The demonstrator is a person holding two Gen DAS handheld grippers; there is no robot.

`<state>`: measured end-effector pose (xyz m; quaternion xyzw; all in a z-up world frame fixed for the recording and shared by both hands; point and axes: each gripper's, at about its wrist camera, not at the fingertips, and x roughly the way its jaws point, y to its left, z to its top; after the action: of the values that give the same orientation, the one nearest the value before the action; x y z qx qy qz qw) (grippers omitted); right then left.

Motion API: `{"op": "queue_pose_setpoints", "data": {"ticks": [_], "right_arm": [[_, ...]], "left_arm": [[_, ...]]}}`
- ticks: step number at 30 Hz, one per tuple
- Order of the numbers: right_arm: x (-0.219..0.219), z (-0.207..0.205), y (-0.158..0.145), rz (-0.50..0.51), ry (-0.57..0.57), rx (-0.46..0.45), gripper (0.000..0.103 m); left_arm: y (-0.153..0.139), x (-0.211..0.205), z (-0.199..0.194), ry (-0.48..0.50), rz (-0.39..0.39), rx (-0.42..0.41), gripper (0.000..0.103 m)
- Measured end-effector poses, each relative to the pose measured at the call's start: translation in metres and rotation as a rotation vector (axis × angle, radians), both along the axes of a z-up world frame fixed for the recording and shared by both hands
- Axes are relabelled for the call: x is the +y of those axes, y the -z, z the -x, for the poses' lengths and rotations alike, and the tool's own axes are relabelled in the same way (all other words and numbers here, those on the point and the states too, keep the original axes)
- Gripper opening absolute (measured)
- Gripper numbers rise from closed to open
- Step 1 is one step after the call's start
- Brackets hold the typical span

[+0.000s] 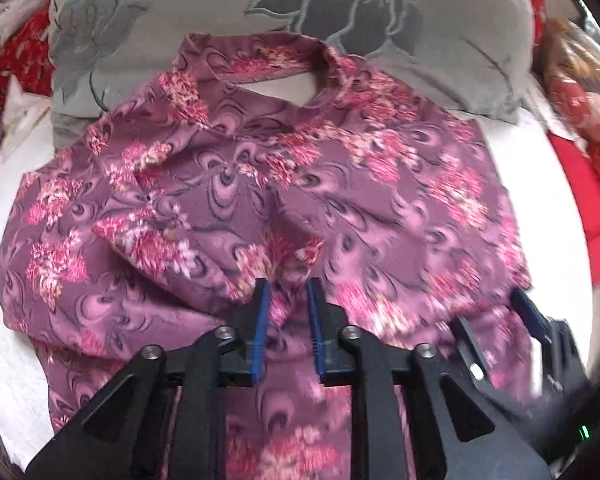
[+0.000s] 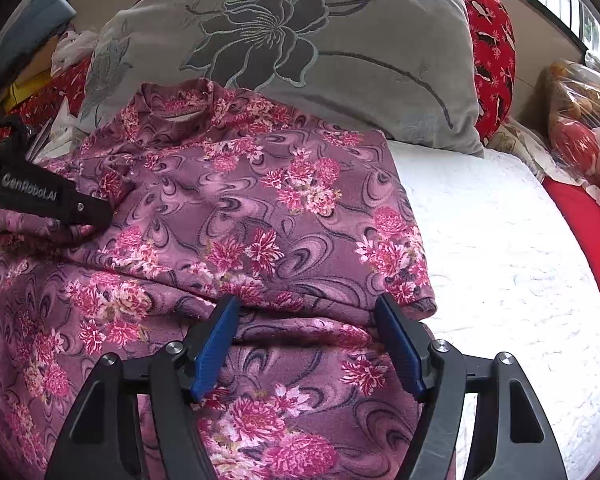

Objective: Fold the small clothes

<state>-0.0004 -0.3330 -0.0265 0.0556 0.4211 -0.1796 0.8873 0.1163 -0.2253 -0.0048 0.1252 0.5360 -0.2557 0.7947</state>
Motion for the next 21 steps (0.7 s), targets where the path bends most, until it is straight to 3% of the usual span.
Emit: {"op": "queue_pose_setpoints", "data": {"ticks": [2,3,4,6,10,15,18,21], "right_arm": [[-0.001,-0.002,-0.001,-0.005,0.0,0.008,0.072],[-0.001,-0.003,-0.002,-0.008,0.0,0.019,0.072],[-0.002,-0.006,-0.005,-0.012,0.003,0.04,0.072],[-0.003,-0.015,-0.019,-0.038,0.031,0.052,0.071],[0.024,-0.036,-0.056,-0.097,-0.06,-0.053,0.072],[0.082,-0.081,-0.065,-0.136,-0.233,-0.029,0.072],[0.094,-0.108,-0.05,-0.085,-0.189,0.036,0.072],[0.079,-0.12,-0.035,-0.179,-0.077,0.049,0.072]], "left_arm": [[-0.013,0.021,0.003,-0.008,0.082,0.041,0.019],[-0.022,0.04,0.004,-0.019,0.136,0.059,0.025],[-0.025,0.056,0.004,-0.037,0.166,0.066,0.038],[-0.031,0.103,-0.001,-0.134,0.241,0.068,0.049],[-0.012,0.177,-0.023,-0.34,0.322,0.142,0.048],[0.029,0.222,-0.041,-0.472,0.389,0.286,0.047],[0.04,0.227,-0.042,-0.477,0.431,0.32,0.047],[0.04,0.23,-0.04,-0.457,0.439,0.31,0.047]]}}
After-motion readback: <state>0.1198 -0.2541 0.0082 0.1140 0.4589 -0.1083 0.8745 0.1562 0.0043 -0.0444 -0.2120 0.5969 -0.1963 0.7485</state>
